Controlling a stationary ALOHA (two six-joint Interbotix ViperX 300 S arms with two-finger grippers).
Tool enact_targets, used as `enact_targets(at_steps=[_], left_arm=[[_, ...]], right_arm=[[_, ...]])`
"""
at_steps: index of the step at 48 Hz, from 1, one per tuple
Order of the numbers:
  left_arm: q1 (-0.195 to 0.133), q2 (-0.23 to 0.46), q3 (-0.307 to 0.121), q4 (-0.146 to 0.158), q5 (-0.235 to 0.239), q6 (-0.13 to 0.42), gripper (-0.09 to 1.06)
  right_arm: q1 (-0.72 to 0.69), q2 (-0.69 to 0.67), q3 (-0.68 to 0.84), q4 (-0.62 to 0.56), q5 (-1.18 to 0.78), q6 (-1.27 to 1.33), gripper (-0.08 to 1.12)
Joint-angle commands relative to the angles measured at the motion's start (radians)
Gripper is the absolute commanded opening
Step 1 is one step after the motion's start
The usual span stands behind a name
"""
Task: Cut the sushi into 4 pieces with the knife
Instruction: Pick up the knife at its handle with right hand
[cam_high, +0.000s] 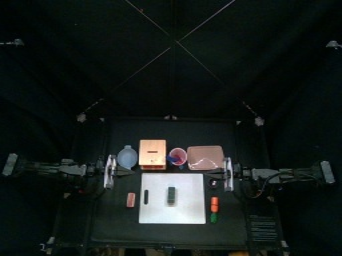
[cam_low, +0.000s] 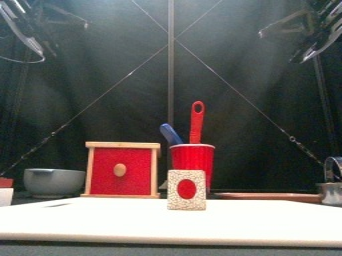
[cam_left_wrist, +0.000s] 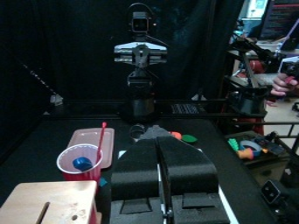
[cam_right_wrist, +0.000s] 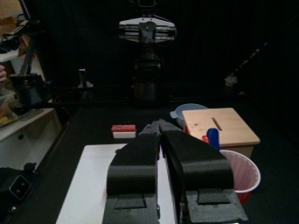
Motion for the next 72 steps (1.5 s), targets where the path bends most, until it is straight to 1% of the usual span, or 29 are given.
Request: enact_targets(at_steps=[1, 5, 8, 11, 13, 16, 20, 23, 25, 29, 31, 32, 35, 37, 39, 41, 48, 58, 67, 72], left_arm=[[0.0, 0.044, -0.002, 0.002, -0.028, 0.002, -0.05], [-0.005, 0.066, -0.003, 0.002, -0.031, 0.0, -0.03], [-0.006, 0.084, -0.005, 0.002, -0.044, 0.002, -0.02], [-0.006, 0.107, -0.003, 0.003, -0.081, 0.002, -0.02], [-0.006, 0.126, -0.002, 0.005, -0.115, 0.003, -0.02], [-0.003, 0.15, 0.002, 0.011, -0.16, 0.003, -0.02], [0.008, 0.172, 0.002, 0.018, -0.166, 0.003, -0.02], [0.02, 0.181, 0.006, 0.017, -0.166, 0.003, -0.02], [0.029, 0.186, 0.011, 0.017, -0.166, 0.003, -0.02], [0.037, 0.187, 0.021, 0.015, -0.163, 0.003, -0.02], [0.041, 0.187, 0.023, 0.015, -0.16, 0.003, -0.02], [0.041, 0.189, 0.026, 0.015, -0.158, 0.003, -0.02], [0.048, 0.187, 0.029, 0.015, -0.156, 0.003, -0.02], [0.051, 0.189, 0.031, 0.015, -0.153, 0.003, -0.02], [0.055, 0.189, 0.031, 0.015, -0.149, 0.003, -0.02], [0.058, 0.189, 0.031, 0.017, -0.144, 0.003, -0.02], [0.072, 0.189, 0.031, 0.015, -0.14, 0.003, -0.02], [0.072, 0.187, 0.031, 0.015, -0.14, 0.003, -0.02], [0.072, 0.187, 0.031, 0.015, -0.14, 0.002, -0.02], [0.072, 0.189, 0.029, 0.015, -0.14, 0.002, -0.02]], right_arm=[[-0.012, 0.031, -0.021, -0.002, -0.02, -0.002, 0.0], [-0.034, 0.084, -0.051, 0.005, -0.034, 0.009, 0.02], [-0.051, 0.133, -0.084, 0.009, -0.032, 0.011, 0.03], [-0.074, 0.199, -0.133, 0.026, -0.025, 0.011, 0.04], [-0.089, 0.25, -0.178, 0.037, -0.011, 0.011, 0.04], [-0.12, 0.333, -0.267, 0.048, 0.041, 0.011, 0.04], [-0.149, 0.407, -0.38, 0.061, 0.149, 0.011, 0.06], [-0.17, 0.465, -0.48, 0.061, 0.267, 0.011, 0.11], [-0.181, 0.502, -0.537, 0.064, 0.344, 0.011, 0.17], [-0.198, 0.558, -0.632, 0.067, 0.465, 0.011, 0.36], [-0.207, 0.58, -0.676, 0.064, 0.526, 0.011, 0.5], [-0.21, 0.588, -0.689, 0.063, 0.546, 0.009, 0.55], [-0.215, 0.612, -0.736, 0.054, 0.626, 0.005, 0.79], [-0.216, 0.62, -0.753, 0.048, 0.652, 0.0, 0.9], [-0.215, 0.63, -0.772, 0.032, 0.683, -0.003, 1.04], [-0.213, 0.638, -0.785, 0.015, 0.704, -0.003, 1.08], [-0.207, 0.678, -0.838, -0.054, 0.785, -0.012, 1.0], [-0.207, 0.778, -0.916, -0.075, 0.954, -0.028, 1.0], [-0.204, 0.827, -0.951, -0.071, 1.022, -0.044, 1.0], [-0.202, 0.868, -0.988, -0.075, 1.091, -0.052, 1.0]])
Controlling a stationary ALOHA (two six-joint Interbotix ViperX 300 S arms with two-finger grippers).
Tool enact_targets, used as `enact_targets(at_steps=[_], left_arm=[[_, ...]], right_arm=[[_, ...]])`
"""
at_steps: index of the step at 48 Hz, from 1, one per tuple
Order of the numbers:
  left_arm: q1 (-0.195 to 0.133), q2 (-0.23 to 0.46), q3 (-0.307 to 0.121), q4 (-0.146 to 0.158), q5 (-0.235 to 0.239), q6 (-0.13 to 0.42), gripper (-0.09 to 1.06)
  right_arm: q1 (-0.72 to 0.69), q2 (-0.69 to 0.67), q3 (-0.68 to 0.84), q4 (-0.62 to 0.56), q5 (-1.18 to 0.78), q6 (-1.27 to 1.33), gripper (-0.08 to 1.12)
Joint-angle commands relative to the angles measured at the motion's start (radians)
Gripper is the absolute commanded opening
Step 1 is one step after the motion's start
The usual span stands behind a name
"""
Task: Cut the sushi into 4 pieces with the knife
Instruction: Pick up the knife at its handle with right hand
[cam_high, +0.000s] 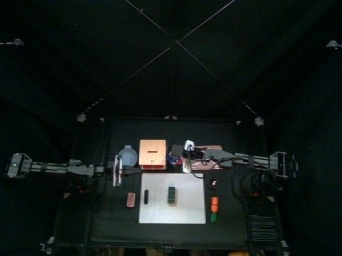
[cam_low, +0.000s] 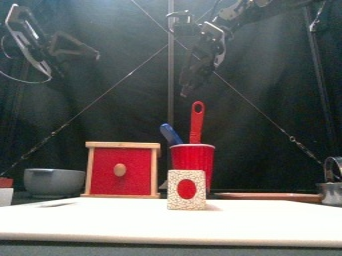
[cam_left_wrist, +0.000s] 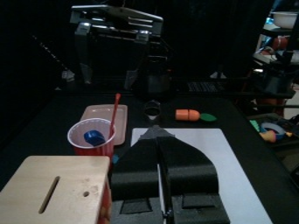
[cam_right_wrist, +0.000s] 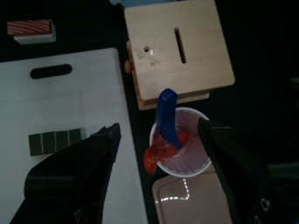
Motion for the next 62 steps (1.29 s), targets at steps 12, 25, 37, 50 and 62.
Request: enact_targets(at_steps=[12, 25, 37, 50, 62], left_arm=[[0.003, 0.003, -0.011, 0.0, -0.005, 0.0, -0.02], [0.003, 0.003, -0.002, 0.0, -0.005, 0.0, -0.02], [0.003, 0.003, 0.003, 0.0, -0.005, 0.0, -0.02], [0.003, 0.003, 0.006, 0.0, -0.005, 0.0, -0.02], [0.003, 0.003, 0.006, 0.0, -0.005, 0.0, -0.02]], right_arm=[[0.012, 0.13, -0.163, -0.017, 0.261, -0.011, 1.0], [0.015, 0.216, -0.232, -0.064, 0.419, -0.026, 0.99], [0.011, 0.284, -0.302, -0.08, 0.494, -0.044, 0.97], [0.008, 0.327, -0.337, -0.069, 0.546, -0.094, 0.76], [0.006, 0.334, -0.341, -0.071, 0.571, -0.098, 0.5]])
